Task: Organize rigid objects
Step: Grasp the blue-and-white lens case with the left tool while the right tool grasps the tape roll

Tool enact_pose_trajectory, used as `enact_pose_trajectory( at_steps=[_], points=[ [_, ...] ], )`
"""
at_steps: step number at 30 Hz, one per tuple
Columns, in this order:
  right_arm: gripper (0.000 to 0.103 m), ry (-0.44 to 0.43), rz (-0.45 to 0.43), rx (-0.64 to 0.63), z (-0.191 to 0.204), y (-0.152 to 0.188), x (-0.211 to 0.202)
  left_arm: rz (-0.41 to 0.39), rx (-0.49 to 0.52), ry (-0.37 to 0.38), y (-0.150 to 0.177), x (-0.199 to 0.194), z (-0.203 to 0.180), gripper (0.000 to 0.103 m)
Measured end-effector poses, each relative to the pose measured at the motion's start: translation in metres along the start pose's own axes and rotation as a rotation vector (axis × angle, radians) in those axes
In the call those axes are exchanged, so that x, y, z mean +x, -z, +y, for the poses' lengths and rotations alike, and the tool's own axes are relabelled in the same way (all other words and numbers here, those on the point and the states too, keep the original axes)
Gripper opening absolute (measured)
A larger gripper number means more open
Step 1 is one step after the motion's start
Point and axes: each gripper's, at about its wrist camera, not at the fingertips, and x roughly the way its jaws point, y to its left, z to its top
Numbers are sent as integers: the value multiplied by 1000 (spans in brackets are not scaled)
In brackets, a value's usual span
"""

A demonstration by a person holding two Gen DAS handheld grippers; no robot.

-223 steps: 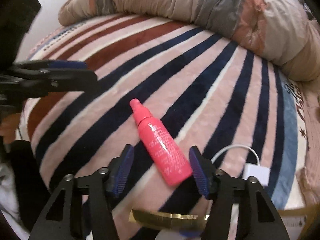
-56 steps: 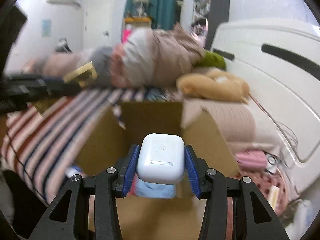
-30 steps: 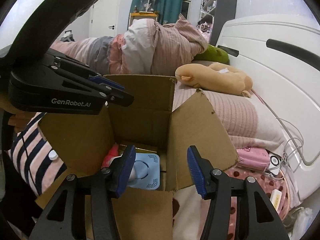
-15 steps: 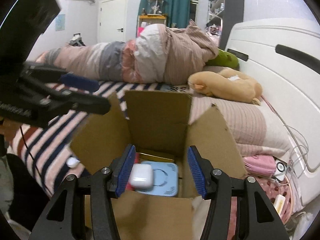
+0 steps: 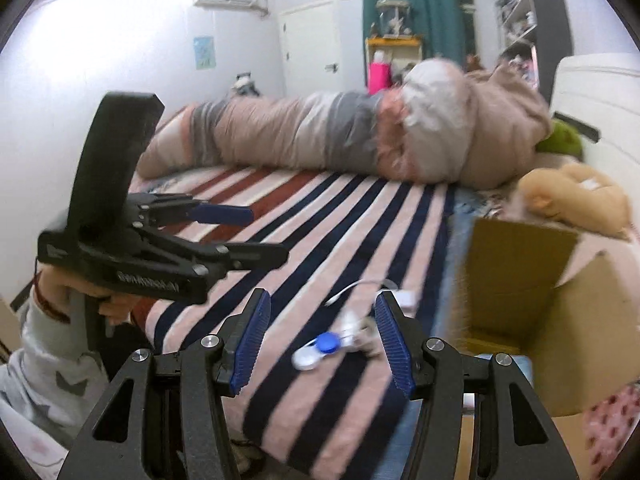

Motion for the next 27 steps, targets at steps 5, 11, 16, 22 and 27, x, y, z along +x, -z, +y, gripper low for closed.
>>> enact_pose_trajectory(
  at_steps=[5,11,16,22,27],
  points=[
    [49,73,116,38,2,23,67,74,-65,64,46,42,23,72],
    [35,190,133,42,-27,37,122,127,-105,110,66,73,33,62],
    [13,188,171,35,-39,37,139,150,-121,159,72,87,33,62],
    [6,179,189,31,-26,48,113,179,-72,219,77,96,13,62],
    [6,217,172,50,-24,62,92,164,-39,143,77,111,-9,61]
  ],
)
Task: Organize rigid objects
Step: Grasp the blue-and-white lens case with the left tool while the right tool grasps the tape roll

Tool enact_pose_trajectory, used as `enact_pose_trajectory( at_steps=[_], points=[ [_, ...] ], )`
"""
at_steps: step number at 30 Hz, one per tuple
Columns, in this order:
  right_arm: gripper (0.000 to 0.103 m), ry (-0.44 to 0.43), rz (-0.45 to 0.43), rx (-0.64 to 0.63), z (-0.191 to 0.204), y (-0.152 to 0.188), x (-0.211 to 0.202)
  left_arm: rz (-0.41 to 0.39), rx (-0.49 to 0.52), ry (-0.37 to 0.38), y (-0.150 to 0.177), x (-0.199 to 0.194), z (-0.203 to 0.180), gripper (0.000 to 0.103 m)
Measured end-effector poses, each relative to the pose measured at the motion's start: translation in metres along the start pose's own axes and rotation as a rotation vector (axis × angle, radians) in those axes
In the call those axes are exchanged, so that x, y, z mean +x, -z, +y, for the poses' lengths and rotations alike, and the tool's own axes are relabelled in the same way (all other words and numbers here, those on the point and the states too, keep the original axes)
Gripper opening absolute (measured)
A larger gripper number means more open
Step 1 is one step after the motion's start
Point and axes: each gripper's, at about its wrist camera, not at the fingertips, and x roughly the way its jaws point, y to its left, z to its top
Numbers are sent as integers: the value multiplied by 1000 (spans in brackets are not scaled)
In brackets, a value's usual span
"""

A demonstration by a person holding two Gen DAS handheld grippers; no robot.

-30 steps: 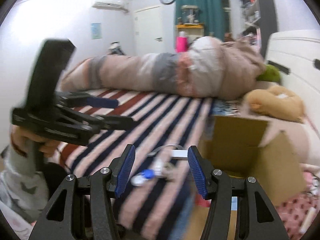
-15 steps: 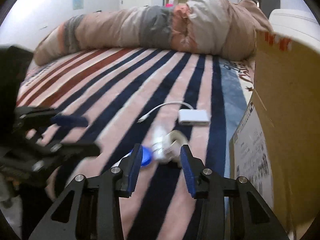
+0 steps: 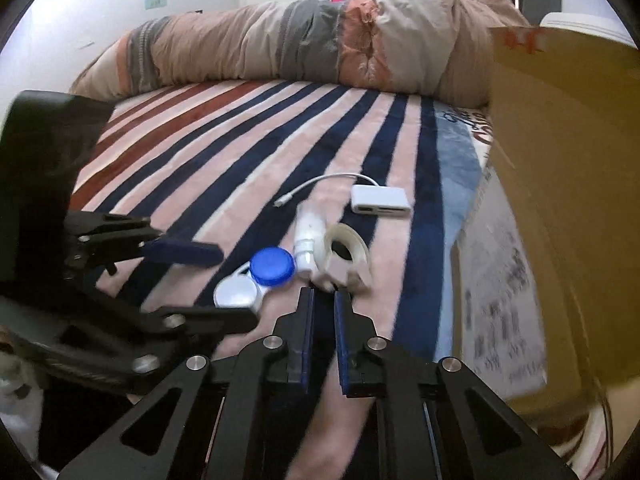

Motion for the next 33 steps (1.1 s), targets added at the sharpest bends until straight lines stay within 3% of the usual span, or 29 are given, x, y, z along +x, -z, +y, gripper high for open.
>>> enact_pose_trajectory(
  at_steps=[1,2,4,7,10,13,15,16,23,27,29,30,33],
  points=[
    [16,13,-4,14,-3,1,-1,-9,2,-29,0,2,-2,55],
    [31,7,-9,37,-6,1,1,-12,3,-68,-1,6,-3,43],
    [41,-41,-15,53,-7,-1,9,-9,-7,-130,-1,8,0,28],
    [41,-28,-3,62,-7,-6,23,-11,-46,-110,-2,-3,10,28],
    [47,-52,-22,110,-11,-10,31,-40,-54,-187,2,-18,22,28],
    [50,-45,-35,122,-12,-13,36,-39,-106,-176,8,-25,42,28],
    [47,-70,-30,133,-13,-13,39,-34,-128,-176,12,-25,52,28],
    [34,-79,-35,134,-13,-12,36,-36,-133,-171,14,-25,54,28],
    [34,-114,-33,62,0,-1,7,-48,-112,-193,17,-25,46,32],
    [36,-81,9,-13,10,7,-3,-52,-101,-212,16,-22,43,34],
    [49,-76,32,3,10,11,0,-56,-107,-214,16,-22,44,34],
    [62,-82,31,19,8,12,1,-59,-112,-214,16,-21,45,34],
    [64,-114,52,94,2,15,11,-60,-128,-216,15,-21,47,33]
  ],
)
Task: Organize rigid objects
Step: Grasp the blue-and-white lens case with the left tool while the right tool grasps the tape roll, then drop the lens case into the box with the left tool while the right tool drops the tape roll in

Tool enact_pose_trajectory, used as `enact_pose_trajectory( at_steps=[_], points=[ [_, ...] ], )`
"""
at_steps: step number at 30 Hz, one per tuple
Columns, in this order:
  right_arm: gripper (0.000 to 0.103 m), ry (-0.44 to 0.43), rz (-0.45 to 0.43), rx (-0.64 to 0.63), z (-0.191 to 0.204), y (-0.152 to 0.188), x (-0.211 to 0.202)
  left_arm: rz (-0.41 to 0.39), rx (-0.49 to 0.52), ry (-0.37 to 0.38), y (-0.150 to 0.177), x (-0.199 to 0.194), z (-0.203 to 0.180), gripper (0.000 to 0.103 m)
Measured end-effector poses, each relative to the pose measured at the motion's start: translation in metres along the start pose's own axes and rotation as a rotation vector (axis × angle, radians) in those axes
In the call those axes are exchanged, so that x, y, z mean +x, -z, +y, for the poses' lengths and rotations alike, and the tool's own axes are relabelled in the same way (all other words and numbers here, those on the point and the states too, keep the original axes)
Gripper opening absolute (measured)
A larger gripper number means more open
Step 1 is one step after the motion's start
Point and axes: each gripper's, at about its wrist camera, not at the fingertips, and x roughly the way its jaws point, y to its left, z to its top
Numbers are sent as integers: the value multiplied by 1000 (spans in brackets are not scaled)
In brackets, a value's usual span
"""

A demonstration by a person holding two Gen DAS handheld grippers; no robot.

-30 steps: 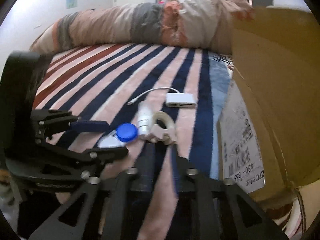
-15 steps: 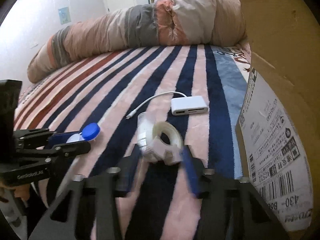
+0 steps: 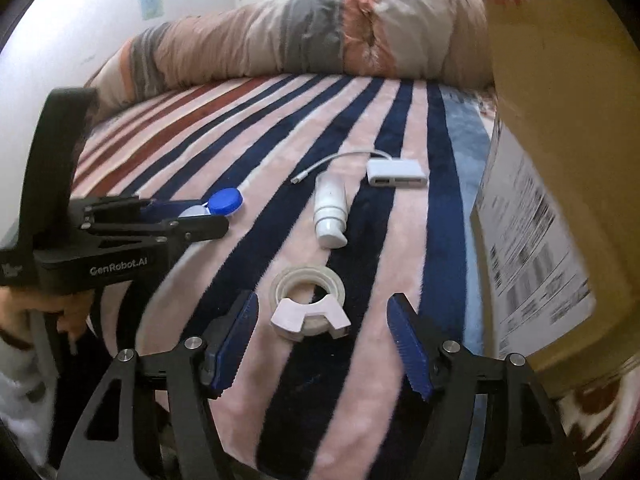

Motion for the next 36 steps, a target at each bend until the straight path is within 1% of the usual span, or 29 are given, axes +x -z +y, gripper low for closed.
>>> enact_pose_trajectory(
  at_steps=[1,3,4,5,6,9,11,13,15,17,19,20,21,22,24,25,27,29,31,33,36],
  points=[
    [64,-19,5,27,-2,0,5,-1,-1,-7,0,0,0,28],
    [63,-23,1,48,-3,1,9,-1,-6,-9,-1,1,2,28],
    [58,-14,-12,36,-2,1,10,-1,-9,-8,-1,1,2,28],
    [45,1,-18,15,0,2,10,-2,-4,-11,-1,1,1,28],
    [38,21,-18,-22,4,2,12,-3,1,-14,-1,1,1,28],
    [37,36,-22,-51,8,3,10,-6,14,-14,-1,-1,0,28],
    [37,29,-28,-71,12,0,3,-8,6,-8,-3,-7,2,28],
    [37,12,-51,-98,18,-5,-10,-28,13,-19,-8,-20,1,28],
    [37,-47,-91,-125,27,-16,-33,-61,27,-18,-15,-36,-1,28],
    [37,-83,-143,-150,32,-26,-59,-106,38,-1,-27,-58,-7,28],
    [37,-74,-213,-180,32,-38,-90,-142,59,5,-38,-77,-16,28],
    [37,-65,-256,-188,28,-44,-110,-167,79,17,-47,-90,-25,28],
    [37,-58,-282,-184,23,-48,-123,-183,96,29,-53,-98,-32,28],
    [37,-43,-312,-165,12,-52,-139,-201,122,48,-63,-109,-44,28],
    [37,27,-350,-117,-16,-60,-162,-228,170,81,-78,-122,-65,28],
    [37,60,-351,-104,-24,-62,-167,-237,190,96,-84,-126,-75,28],
    [37,207,-306,-73,-56,-65,-169,-250,241,137,-102,-132,-104,28],
    [37,257,-264,-60,-80,-62,-166,-247,286,170,-116,-131,-131,28],
    [37,266,-231,-47,-100,-57,-162,-233,336,197,-129,-125,-160,28],
    [37,284,-195,-35,-120,-54,-151,-198,379,232,-143,-112,-190,28],
    [37,270,-169,-32,-138,-50,-144,-138,406,266,-155,-93,-216,28]
  ],
)
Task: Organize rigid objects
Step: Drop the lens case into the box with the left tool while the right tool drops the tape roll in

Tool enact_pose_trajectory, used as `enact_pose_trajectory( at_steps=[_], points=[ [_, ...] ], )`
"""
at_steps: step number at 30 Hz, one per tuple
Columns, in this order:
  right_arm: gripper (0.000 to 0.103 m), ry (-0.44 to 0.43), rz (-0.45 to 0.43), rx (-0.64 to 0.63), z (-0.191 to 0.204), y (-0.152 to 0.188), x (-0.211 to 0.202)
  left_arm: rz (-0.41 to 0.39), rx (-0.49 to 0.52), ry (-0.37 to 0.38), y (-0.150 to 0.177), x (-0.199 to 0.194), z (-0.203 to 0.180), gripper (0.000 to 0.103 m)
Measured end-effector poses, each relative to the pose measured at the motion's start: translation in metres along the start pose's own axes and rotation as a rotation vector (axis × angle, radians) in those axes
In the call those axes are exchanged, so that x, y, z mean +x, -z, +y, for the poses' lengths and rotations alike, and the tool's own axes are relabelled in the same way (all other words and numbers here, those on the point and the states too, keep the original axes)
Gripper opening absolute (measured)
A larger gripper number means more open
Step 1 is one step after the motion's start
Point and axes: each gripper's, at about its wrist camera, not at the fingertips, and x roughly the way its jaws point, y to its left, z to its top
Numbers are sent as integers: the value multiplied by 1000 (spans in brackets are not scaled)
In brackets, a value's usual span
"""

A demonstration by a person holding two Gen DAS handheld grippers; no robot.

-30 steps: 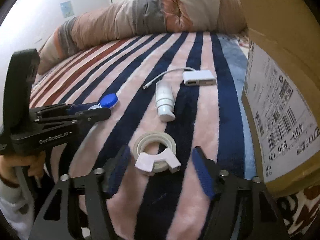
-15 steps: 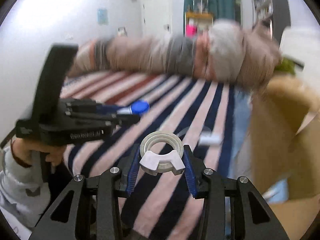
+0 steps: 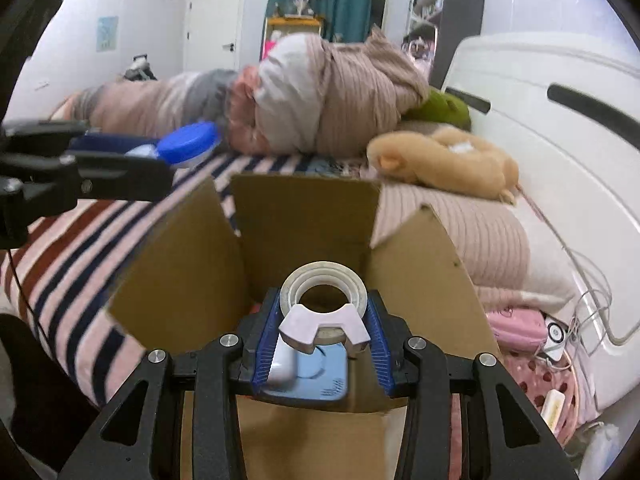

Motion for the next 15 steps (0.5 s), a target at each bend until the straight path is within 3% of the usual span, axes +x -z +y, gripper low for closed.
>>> enact_pose_trajectory(
  at_steps=[6,11,15],
  points=[
    [37,-10,23,-41,-8,1,8,128,44,-2,-20,52,-15,28],
    [37,2,34,-81,-8,6,14,229,60,-51,-21,84,-17,28],
    [45,7,17,-76,-9,7,11,256,67,-81,-20,94,-17,28]
  ],
)
